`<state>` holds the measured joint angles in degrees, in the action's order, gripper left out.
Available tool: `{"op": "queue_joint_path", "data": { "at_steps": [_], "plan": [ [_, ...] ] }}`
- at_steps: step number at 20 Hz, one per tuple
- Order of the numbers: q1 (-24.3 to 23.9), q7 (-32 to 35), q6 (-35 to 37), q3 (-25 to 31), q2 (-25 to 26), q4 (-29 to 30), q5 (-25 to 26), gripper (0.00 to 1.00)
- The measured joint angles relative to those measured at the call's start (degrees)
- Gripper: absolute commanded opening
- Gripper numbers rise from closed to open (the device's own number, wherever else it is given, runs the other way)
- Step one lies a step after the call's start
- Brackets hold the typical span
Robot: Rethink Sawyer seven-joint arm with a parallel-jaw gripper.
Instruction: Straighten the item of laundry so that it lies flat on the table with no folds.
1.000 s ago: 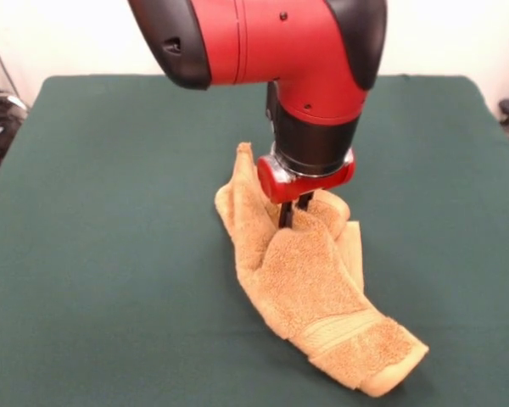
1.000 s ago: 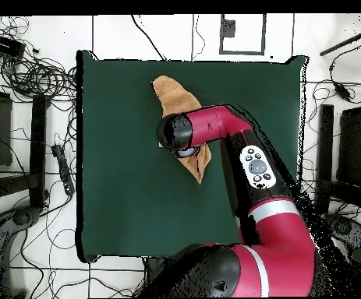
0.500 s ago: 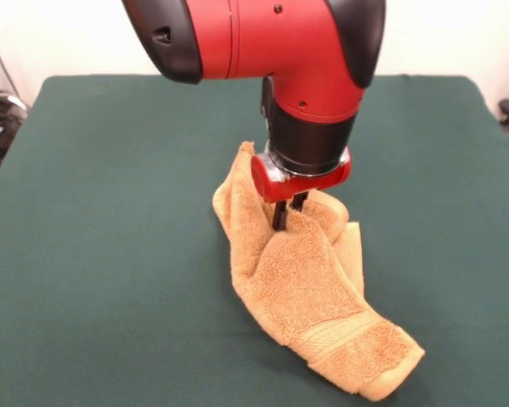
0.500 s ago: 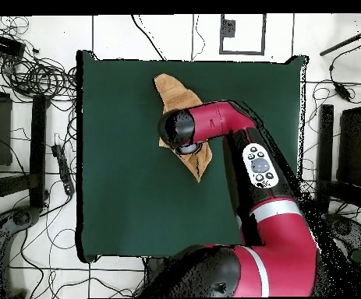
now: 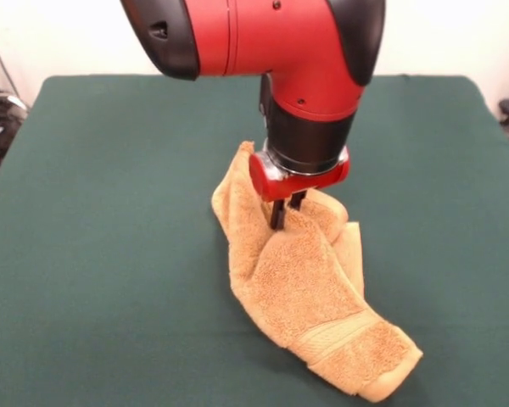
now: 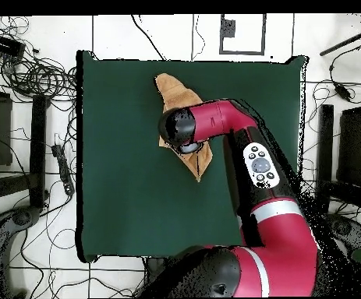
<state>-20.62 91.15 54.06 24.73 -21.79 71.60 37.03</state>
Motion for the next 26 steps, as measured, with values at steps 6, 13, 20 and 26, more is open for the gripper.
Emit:
{"op": "queue_joint_path", "data": {
  "at_steps": [6,13,20,26],
  "plan": [
    [0.0,0.0,2.0,0.0,-0.5,-1.3,0.0,0.00],
    [-0.1,0.0,5.1,0.2,-1.4,-3.2,0.0,0.00],
    [-0.3,-0.4,6.1,0.5,-1.4,-5.3,0.1,0.00],
    [-1.0,-4.3,6.1,1.4,0.0,-7.2,0.3,0.00]
  ]
}}
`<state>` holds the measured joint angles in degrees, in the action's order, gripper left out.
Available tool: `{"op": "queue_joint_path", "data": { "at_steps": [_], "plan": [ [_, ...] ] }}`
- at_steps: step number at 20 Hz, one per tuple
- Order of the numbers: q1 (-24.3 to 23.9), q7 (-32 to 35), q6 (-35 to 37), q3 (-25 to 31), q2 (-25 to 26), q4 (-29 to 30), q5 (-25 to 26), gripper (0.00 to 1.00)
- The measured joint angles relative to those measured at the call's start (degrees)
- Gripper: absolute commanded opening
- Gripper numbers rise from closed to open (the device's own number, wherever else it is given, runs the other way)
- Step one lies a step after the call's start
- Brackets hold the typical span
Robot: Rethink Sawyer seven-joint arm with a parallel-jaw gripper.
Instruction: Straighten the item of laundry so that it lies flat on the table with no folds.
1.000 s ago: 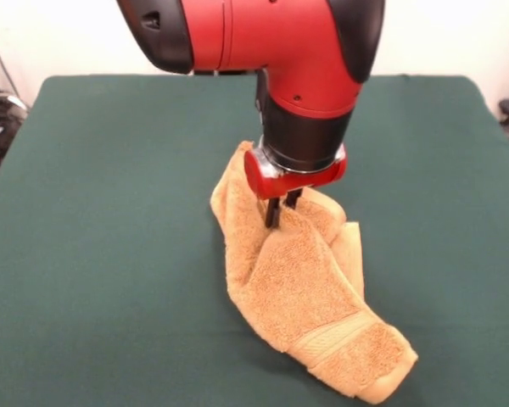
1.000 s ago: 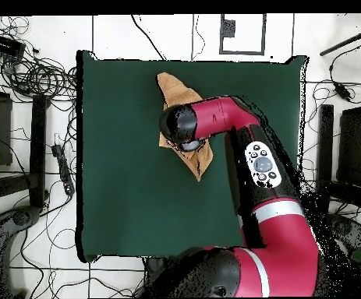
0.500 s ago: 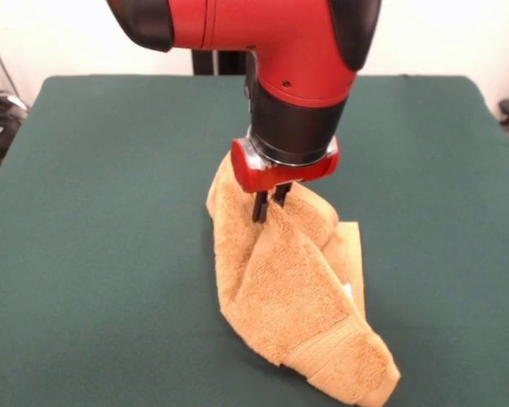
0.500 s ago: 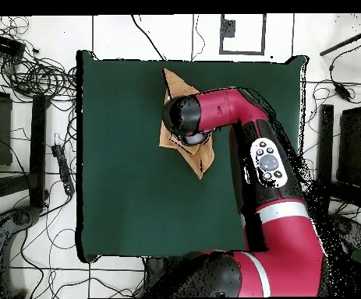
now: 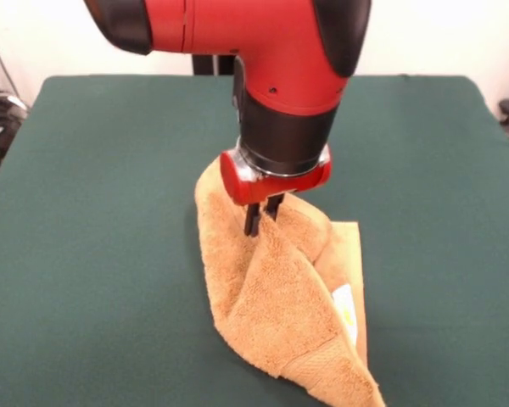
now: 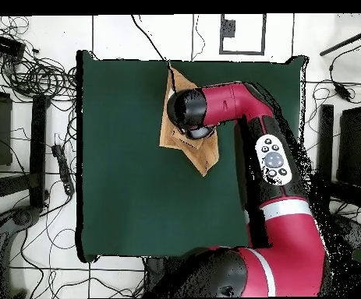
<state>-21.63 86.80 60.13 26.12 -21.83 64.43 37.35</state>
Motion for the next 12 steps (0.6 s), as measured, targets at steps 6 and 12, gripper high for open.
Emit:
{"op": "queue_joint_path", "data": {
  "at_steps": [6,12],
  "plan": [
    [-1.6,-5.5,0.0,0.4,2.7,-2.1,0.2,0.00],
    [-2.9,-13.4,0.0,0.4,6.1,-4.8,1.1,0.00]
  ]
}}
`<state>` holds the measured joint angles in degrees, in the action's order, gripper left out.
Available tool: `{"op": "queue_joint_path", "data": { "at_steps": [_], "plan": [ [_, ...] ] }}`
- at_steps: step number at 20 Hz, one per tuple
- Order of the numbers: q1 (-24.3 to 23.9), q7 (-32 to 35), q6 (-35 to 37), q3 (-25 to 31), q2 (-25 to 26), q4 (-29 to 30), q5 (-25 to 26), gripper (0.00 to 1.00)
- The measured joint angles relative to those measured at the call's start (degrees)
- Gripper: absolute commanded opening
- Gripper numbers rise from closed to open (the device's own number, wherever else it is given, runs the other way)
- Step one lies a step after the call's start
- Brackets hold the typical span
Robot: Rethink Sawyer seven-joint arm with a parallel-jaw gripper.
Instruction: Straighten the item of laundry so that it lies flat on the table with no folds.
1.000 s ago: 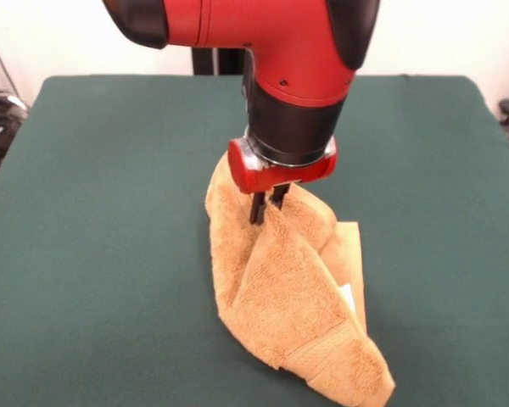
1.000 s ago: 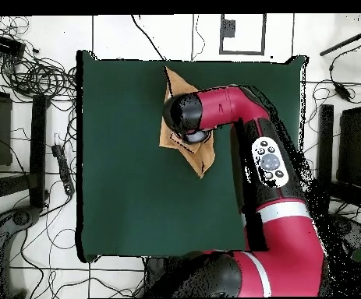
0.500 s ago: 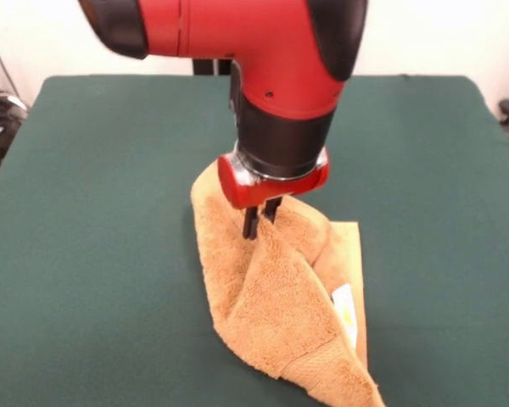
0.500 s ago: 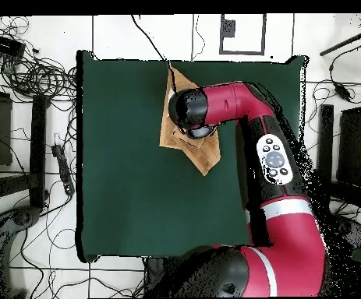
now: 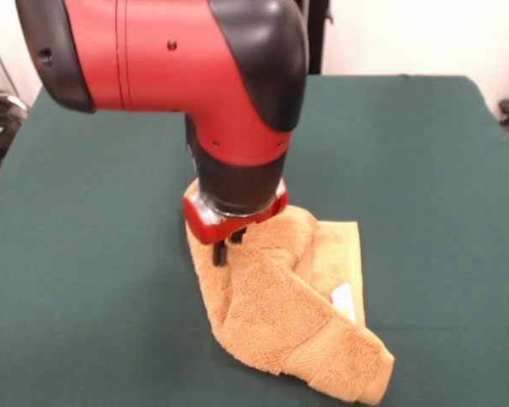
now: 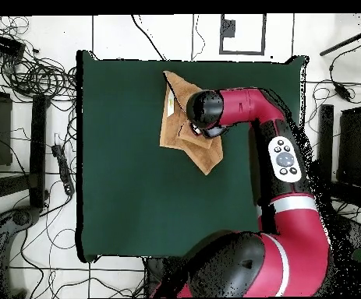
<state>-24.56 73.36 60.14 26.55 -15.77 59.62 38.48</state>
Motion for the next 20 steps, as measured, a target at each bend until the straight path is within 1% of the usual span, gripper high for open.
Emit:
{"op": "queue_joint_path", "data": {
  "at_steps": [4,9,12,20],
  "plan": [
    [0.3,-5.5,0.5,0.1,1.0,-1.7,0.5,0.00],
    [0.8,-9.7,2.7,0.1,1.6,-3.4,0.5,0.00],
    [1.0,-10.7,3.4,0.1,1.9,-4.2,0.5,0.00],
    [1.1,-10.7,4.8,0.1,2.2,-5.4,0.1,0.00]
  ]
}}
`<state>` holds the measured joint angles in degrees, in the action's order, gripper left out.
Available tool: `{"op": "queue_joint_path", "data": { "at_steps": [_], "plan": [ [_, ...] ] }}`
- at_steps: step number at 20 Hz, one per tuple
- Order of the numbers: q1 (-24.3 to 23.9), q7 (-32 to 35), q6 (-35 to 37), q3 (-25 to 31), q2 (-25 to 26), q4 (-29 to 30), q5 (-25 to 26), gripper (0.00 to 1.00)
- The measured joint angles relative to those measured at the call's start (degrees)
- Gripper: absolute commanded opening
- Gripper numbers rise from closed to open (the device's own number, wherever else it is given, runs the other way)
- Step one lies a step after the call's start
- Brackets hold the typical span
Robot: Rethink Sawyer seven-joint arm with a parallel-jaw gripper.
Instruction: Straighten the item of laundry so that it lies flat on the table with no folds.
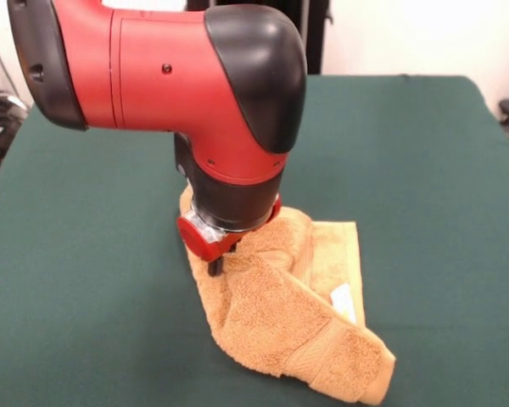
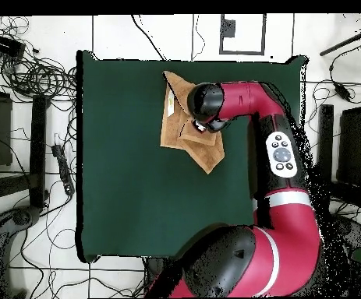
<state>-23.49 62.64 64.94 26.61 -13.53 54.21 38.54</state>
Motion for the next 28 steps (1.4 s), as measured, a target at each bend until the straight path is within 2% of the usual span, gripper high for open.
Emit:
{"op": "queue_joint_path", "data": {
  "at_steps": [28],
  "plan": [
    [-0.2,0.0,1.6,0.0,-1.6,-1.9,-1.1,0.00]
  ]
}}
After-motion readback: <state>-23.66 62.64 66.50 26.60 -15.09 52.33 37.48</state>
